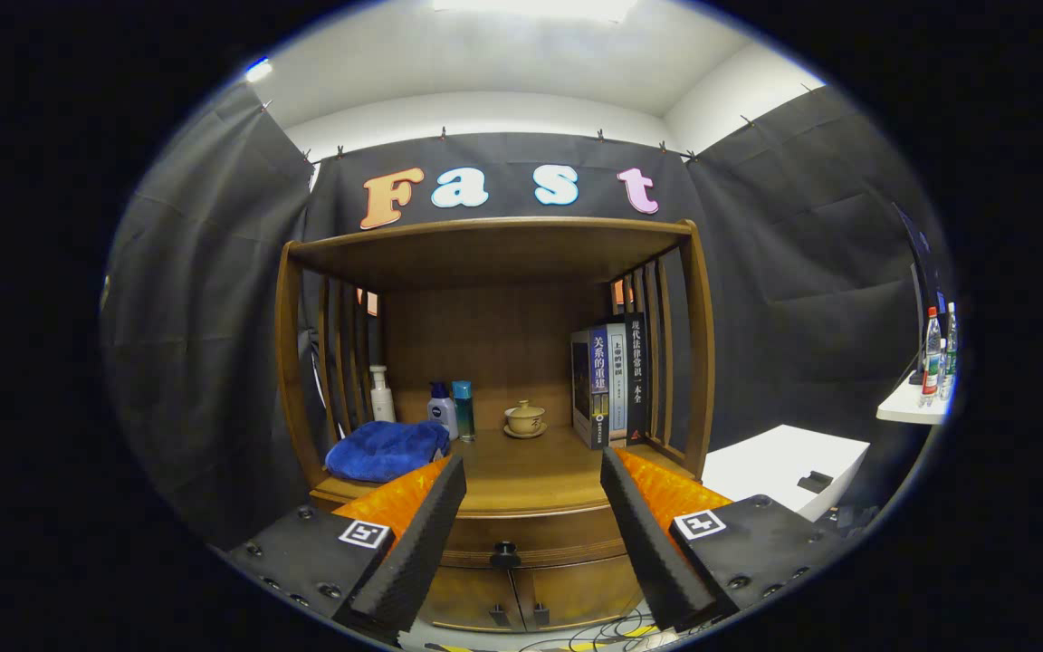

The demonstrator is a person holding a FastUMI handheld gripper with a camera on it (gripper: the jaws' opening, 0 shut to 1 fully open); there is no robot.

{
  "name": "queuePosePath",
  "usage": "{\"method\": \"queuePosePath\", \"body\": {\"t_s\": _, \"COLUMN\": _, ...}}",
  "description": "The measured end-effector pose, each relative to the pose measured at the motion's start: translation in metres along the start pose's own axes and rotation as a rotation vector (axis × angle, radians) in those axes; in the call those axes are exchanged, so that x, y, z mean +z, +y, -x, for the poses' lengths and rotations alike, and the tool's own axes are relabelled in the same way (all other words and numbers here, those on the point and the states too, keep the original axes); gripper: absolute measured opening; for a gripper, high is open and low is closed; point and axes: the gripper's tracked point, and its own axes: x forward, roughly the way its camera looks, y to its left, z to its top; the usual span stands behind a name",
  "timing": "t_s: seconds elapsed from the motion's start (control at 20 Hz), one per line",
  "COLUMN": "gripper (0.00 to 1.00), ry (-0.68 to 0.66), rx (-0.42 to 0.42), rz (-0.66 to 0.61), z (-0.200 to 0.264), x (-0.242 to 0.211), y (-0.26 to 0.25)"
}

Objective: Pull open the drawer, take out the items inside it, and place them on the countertop above the cabinet.

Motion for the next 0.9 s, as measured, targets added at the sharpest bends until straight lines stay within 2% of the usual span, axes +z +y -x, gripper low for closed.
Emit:
{"method": "queuePosePath", "body": {"t_s": 0.2, "gripper": 0.98, "ry": -0.004, "rx": 0.001, "rz": 0.032, "z": -0.021, "x": -0.038, "y": 0.004}}
{"method": "queuePosePath", "body": {"t_s": 0.6, "gripper": 0.98, "ry": 0.072, "rx": 0.025, "rz": 0.021, "z": -0.063, "x": -0.133, "y": 0.014}}
{"method": "queuePosePath", "body": {"t_s": 0.9, "gripper": 0.98, "ry": 0.175, "rx": 0.04, "rz": 0.039, "z": -0.091, "x": -0.203, "y": 0.017}}
